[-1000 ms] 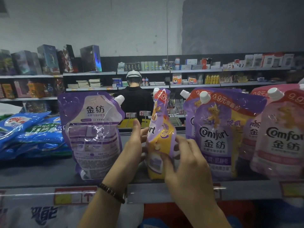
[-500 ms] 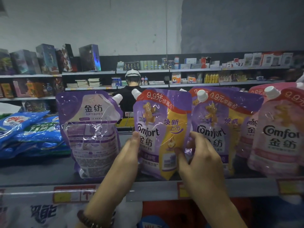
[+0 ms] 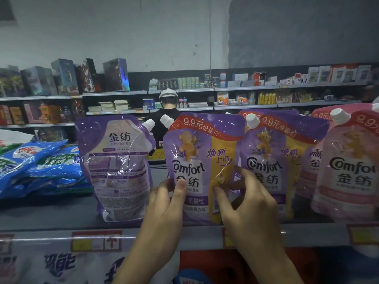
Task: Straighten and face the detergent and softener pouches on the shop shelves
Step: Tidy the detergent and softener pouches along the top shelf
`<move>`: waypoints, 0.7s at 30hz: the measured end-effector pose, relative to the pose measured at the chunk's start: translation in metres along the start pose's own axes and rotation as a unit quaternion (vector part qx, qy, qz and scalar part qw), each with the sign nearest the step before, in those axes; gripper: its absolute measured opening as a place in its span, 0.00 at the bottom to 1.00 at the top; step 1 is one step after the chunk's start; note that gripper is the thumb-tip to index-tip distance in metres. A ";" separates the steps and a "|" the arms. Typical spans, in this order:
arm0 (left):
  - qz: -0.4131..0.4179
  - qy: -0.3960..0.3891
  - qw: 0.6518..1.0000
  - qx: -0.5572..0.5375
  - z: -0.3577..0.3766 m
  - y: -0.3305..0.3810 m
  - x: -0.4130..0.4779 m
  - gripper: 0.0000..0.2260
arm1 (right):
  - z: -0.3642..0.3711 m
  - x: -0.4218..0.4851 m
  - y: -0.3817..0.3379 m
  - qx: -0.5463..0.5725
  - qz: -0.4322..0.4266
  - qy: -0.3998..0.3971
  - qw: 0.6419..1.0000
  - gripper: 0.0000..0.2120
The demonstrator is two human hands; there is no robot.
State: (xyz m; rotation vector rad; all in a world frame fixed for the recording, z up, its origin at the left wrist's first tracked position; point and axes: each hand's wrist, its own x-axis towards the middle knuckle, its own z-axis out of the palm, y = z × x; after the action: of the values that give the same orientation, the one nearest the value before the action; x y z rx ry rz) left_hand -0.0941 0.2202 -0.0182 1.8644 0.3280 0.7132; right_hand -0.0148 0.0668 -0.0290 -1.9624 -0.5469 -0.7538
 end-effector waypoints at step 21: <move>-0.026 -0.004 0.998 0.061 -0.019 0.019 -0.014 0.34 | -0.015 0.016 -0.006 0.042 -0.086 -0.021 0.995 0.16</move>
State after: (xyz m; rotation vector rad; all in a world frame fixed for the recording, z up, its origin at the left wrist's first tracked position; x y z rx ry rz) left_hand -0.1184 0.2190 -0.0001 1.9663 0.4222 0.6634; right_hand -0.0117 0.0572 -0.0087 -1.8721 -0.7689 -0.7852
